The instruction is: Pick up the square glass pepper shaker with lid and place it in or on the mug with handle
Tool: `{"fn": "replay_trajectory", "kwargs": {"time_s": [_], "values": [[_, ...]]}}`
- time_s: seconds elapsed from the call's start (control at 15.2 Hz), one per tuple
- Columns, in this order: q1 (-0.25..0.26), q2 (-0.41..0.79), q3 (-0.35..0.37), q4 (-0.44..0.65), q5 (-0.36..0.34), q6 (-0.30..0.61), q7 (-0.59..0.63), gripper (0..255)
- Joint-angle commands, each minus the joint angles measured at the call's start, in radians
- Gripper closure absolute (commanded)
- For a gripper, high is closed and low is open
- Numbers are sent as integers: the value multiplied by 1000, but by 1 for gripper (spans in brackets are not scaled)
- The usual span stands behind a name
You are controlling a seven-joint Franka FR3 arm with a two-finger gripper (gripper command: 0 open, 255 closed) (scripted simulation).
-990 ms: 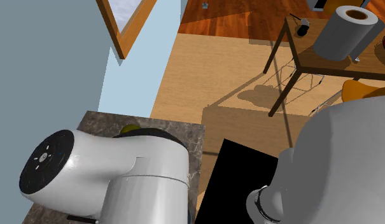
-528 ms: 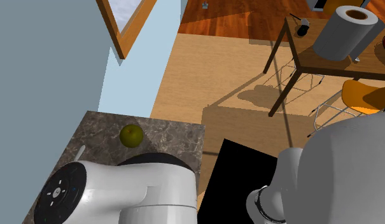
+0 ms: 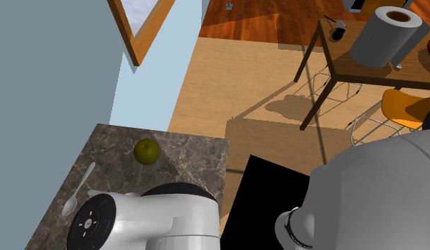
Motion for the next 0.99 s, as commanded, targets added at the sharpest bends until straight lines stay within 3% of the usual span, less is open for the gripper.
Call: {"fn": "replay_trajectory", "kwargs": {"time_s": [0.0,0.53,0.59,0.92], "values": [[-1,6,1,-14,0,21,-2,255],[-1,6,1,-14,0,21,-2,255],[-1,6,1,-14,0,21,-2,0],[-1,6,1,-14,0,21,-2,0]]}}
